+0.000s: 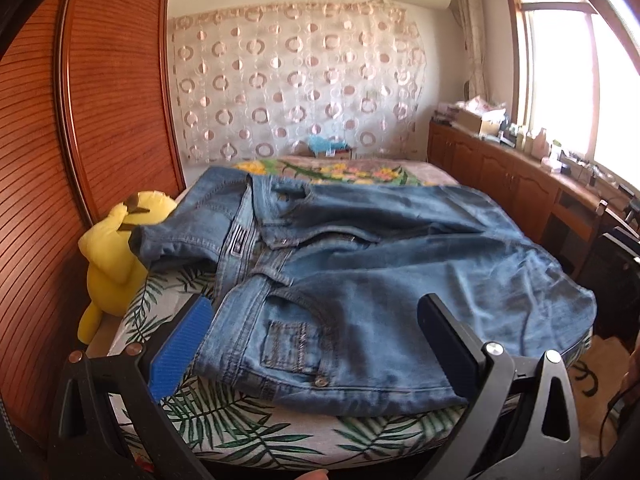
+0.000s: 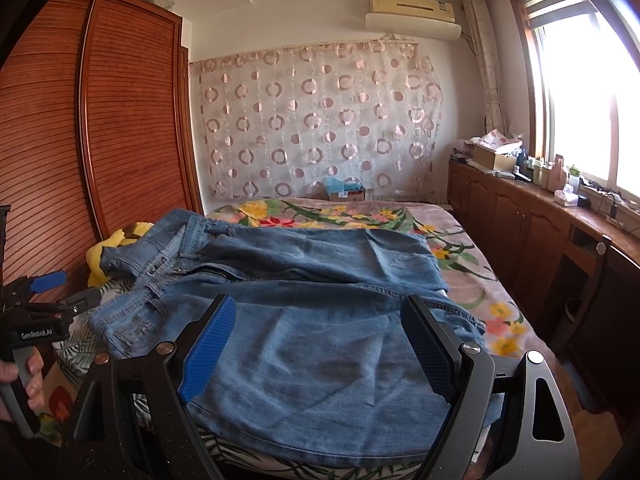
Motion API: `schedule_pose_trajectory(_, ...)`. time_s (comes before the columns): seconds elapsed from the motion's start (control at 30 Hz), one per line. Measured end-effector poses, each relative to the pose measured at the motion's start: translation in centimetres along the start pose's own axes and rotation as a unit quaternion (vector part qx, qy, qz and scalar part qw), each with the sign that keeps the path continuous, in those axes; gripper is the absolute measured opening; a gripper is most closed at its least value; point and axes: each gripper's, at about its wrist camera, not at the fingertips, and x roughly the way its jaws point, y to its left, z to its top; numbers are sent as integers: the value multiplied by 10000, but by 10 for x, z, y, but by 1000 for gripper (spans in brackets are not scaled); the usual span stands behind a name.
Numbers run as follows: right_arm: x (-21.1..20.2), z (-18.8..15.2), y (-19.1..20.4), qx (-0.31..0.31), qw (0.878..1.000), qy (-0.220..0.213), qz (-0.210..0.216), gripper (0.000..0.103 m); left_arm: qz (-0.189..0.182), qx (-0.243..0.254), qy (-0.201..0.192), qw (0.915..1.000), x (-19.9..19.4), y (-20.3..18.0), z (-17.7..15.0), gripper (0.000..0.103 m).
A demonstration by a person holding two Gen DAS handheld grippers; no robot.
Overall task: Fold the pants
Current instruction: 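Lower both grippers onto the jeans leg hems and close them on the denim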
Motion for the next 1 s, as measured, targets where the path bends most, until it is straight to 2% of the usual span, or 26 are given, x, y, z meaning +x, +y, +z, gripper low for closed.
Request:
schedule_pose_trajectory(0.23, 8, -7, -27, -15, 9991, 321, -274, 86, 39, -42, 256, 9997, 25, 30, -10, 103)
schedule_pose_trajectory(0.4, 10, -9, -52, -8, 9966, 561, -602, 85, 247, -150, 510, 9983, 42, 60, -20, 103)
schedule_pose_trajectory(0.5, 8, -4, -51, -99, 9948, 688, -745, 85, 306, -239, 653, 9971, 52, 75, -24, 103)
schedule_pose_trajectory(0.67, 5, -1, -51, -110, 9930, 797, -861, 80, 329, -369, 738, 9960, 62, 98, -33, 103)
schedule_pose_trajectory(0.8, 0, 1, -54, 130, 9926, 895, -810, 73, 277, -496, 913, 9942, 68, 111, -42, 102)
schedule_pose_trajectory(1.0, -5, -6, -63, 319, 9888, 1184, -855, 72, 167, -557, 1063, 9926, 75, 119, -52, 98)
